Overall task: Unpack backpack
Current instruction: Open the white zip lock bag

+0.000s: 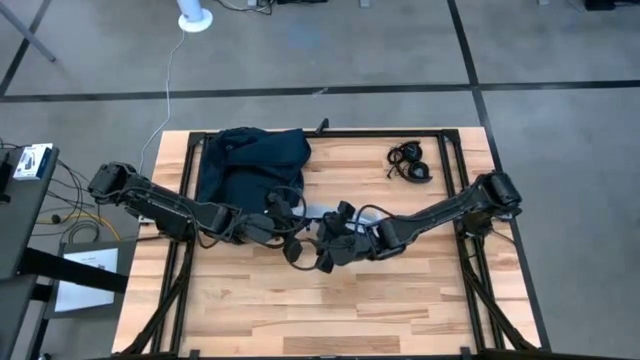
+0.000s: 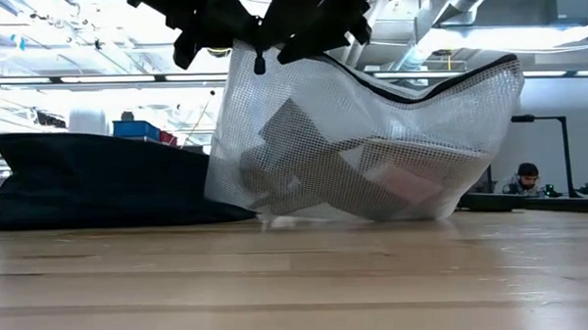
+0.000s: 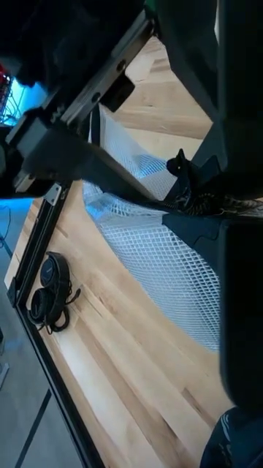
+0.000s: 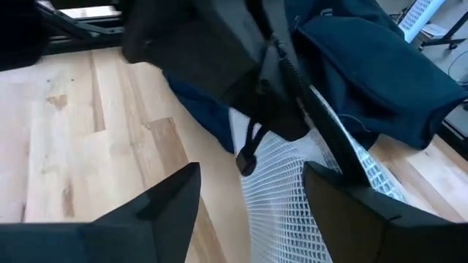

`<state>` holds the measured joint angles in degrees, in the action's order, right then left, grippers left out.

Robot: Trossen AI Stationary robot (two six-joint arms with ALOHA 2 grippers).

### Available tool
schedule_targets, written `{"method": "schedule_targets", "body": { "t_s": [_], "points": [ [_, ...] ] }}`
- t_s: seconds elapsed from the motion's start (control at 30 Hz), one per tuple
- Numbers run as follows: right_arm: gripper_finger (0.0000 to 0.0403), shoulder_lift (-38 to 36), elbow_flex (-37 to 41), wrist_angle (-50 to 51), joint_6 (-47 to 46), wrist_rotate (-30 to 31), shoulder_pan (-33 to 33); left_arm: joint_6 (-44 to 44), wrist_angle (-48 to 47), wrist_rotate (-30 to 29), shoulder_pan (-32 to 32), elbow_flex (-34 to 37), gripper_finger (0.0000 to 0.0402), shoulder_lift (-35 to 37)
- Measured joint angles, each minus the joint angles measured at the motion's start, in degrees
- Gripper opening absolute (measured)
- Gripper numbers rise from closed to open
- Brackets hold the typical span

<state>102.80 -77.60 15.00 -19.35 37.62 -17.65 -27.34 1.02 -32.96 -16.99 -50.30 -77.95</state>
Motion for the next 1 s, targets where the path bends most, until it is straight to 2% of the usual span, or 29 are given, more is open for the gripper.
{"method": "schedule_targets", "body": {
  "t_s": [0.17,0.37,0.47,0.6,0.87,0.93,1.0],
  "points": [
    [0.0239,0.0,0.0,-0.69,1.91,-4.52,1.32,0.1,0.86,0.06,-0.09,0.06,0.0,0.0],
    [0.0238,0.0,0.0,-1.94,3.2,-5.0,1.97,2.07,4.77,0.6,-0.09,0.09,0.0,0.0],
    [0.0224,0.02,0.0,-2.42,4.25,-4.96,1.97,2.68,5.64,0.95,-0.13,0.09,0.0,0.0],
    [0.0172,0.04,0.0,-2.35,4.44,-4.77,2.05,2.66,5.69,1.18,-0.14,0.09,0.0,0.0],
    [0.0029,0.11,0.02,-2.43,5.84,-4.73,2.12,3.07,5.16,1.43,0.02,0.07,0.0,0.0],
    [0.0013,0.11,0.02,-2.63,5.94,-5.01,2.1,3.5,5.14,1.41,0.04,0.07,0.0,0.0],
    [0.0016,0.11,0.02,-2.75,5.92,-6.14,2.1,4.43,4.91,1.41,0.05,0.04,0.0,0.0]
  ]
}}
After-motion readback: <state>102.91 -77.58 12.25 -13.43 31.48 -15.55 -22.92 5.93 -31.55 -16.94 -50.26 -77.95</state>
